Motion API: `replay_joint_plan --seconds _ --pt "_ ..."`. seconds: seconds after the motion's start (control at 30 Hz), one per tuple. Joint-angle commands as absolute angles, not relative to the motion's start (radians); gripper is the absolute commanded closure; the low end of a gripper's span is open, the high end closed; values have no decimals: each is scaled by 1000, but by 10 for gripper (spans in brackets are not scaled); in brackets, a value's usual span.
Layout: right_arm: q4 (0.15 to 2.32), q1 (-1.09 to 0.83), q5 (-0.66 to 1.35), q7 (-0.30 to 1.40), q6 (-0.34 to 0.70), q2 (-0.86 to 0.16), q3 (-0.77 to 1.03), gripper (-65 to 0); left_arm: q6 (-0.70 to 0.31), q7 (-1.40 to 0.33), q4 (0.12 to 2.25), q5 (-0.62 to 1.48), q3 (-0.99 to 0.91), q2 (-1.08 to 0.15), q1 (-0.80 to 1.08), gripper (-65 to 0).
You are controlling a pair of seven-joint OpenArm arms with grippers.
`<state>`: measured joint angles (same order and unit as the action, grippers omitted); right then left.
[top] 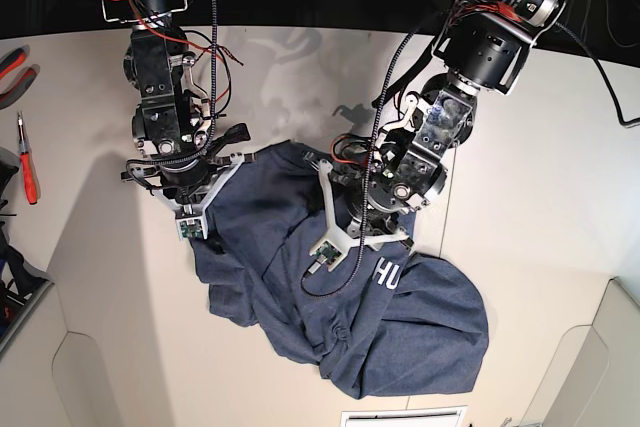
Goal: Layout the t-shirt on the table in an organized manner, then fold the t-shirt properly
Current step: 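Lower the left gripper onto the shirt and grasp the fabric, then pull both grippers apart to spread the shirt open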
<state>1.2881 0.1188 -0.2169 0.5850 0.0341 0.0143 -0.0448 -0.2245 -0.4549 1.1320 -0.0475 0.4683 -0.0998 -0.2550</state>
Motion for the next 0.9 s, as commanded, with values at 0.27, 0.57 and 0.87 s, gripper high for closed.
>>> replay_joint_plan --seconds 0.27,0.57,0.87 --pt "1301 135 -216 577 34 17 -44 -8 -116 -425 1147 -125 466 -97 -277 -276" --pt "1301 135 -216 577 34 16 -44 -8 -137 -393 1147 -90 466 -101 -277 0" --pt "1301 135 -220 580 29 -20 -43 0 -86 -454 1247 -79 351 -204 -243 0"
